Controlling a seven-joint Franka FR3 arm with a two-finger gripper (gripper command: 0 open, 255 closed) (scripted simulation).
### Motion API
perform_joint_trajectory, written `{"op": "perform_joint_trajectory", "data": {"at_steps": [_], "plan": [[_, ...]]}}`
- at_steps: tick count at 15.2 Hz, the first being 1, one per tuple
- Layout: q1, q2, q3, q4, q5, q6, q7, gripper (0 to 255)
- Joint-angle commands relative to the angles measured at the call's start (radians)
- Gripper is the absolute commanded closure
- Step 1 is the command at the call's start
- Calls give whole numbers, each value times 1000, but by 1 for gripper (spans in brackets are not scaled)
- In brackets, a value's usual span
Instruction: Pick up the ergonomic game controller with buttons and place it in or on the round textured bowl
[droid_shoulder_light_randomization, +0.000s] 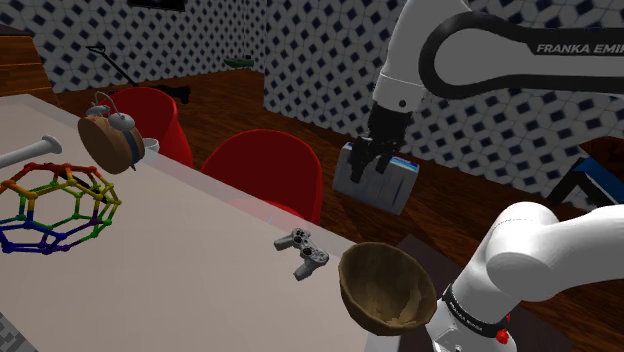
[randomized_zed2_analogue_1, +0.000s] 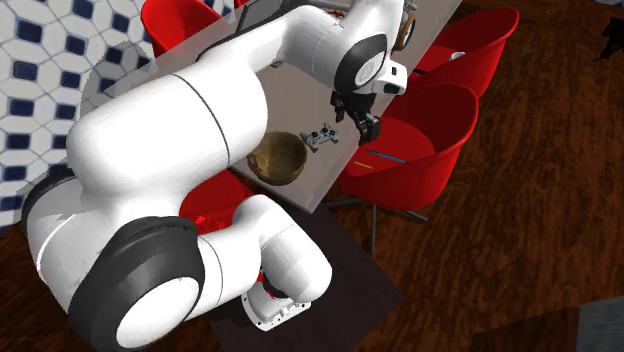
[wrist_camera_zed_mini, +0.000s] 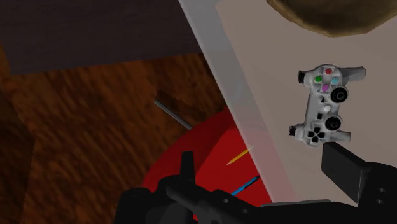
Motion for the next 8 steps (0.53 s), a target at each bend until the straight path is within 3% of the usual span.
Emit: {"op": "perform_joint_trajectory", "data": {"at_steps": [1,8], "plan": [[12,30,49,-22,28,63,44,0],[40,172,223,-51,96,271,197,0]]}}
